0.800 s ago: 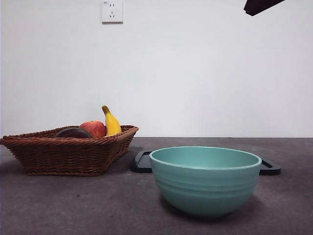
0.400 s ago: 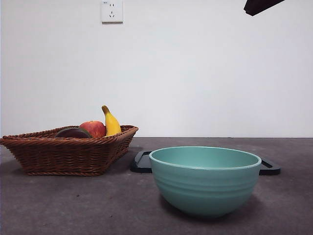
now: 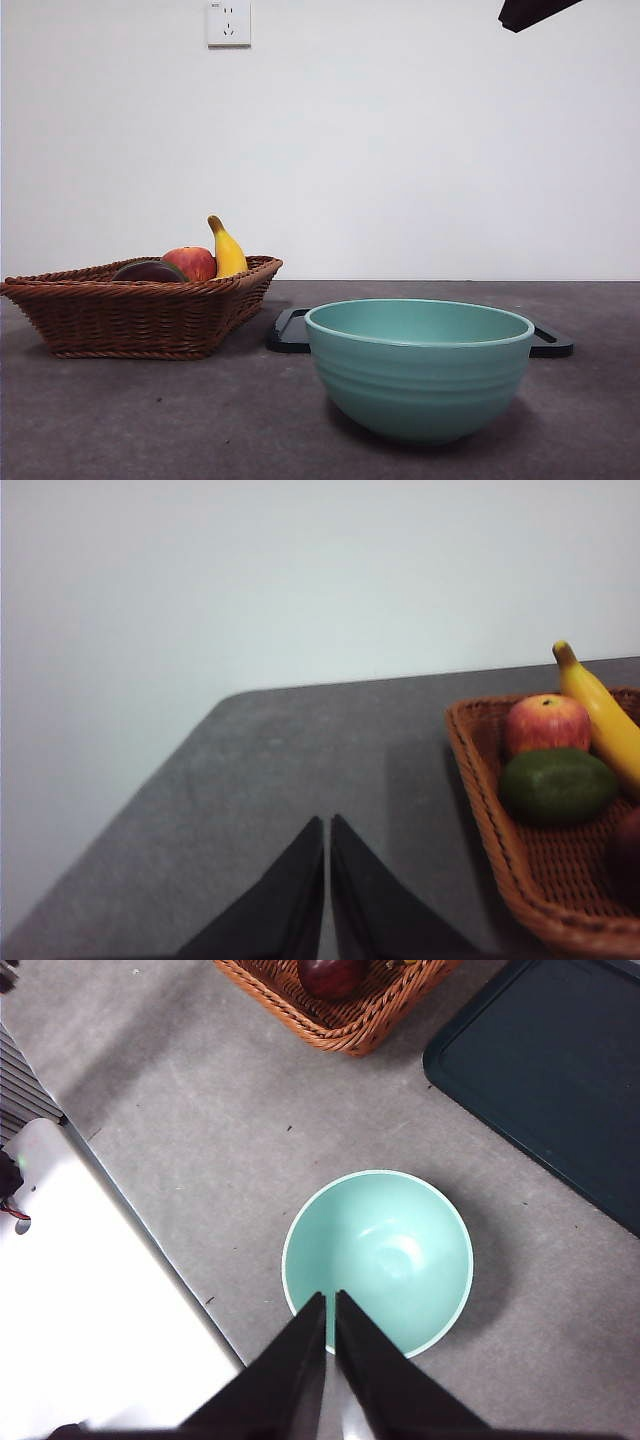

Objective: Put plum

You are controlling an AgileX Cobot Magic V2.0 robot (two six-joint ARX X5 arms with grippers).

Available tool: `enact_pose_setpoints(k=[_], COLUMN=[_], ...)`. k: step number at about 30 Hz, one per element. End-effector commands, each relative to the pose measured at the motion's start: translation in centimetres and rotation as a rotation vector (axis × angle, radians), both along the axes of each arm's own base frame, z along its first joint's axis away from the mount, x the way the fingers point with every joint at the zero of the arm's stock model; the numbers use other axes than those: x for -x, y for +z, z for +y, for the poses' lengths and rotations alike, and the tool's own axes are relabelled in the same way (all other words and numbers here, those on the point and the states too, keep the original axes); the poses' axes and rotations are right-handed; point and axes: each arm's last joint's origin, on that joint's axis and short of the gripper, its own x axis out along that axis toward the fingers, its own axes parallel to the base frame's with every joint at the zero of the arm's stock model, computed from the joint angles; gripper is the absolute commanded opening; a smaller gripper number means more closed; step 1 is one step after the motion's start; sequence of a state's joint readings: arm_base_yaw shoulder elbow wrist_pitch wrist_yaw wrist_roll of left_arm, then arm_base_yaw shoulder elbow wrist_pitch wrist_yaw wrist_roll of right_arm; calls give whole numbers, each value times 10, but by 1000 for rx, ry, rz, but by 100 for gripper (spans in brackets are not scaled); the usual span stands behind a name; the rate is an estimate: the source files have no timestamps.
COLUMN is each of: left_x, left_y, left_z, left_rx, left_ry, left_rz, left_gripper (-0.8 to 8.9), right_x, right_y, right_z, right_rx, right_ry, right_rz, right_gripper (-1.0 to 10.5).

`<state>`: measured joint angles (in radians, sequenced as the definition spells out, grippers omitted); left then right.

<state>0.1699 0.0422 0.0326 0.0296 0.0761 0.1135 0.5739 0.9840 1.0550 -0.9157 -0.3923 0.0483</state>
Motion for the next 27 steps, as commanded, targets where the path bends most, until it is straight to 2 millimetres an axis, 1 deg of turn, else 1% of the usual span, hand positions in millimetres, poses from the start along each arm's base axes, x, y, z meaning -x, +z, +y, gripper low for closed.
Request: enact_pose_setpoints(k=[1,7,15,27], left_x=[0,1,2,1], left_y=[-5,-11,-23,-23], left_z=[0,-1,-7,-10], left_rx=[28,33,45,47], left_ry=[7,-2,-59,-91], left_rz=[-10,52,173,170], left_gripper=[9,9,9,9], right_x=[-1,-1,-1,-1], right_y=[3,3,3,3], right_z=[2,2,2,2], right_rx=[-3,-3,-4,-4], right_ry=[14,14,14,14], right_rz=[-17,-17,-17,-17], right_gripper=[6,6,6,6])
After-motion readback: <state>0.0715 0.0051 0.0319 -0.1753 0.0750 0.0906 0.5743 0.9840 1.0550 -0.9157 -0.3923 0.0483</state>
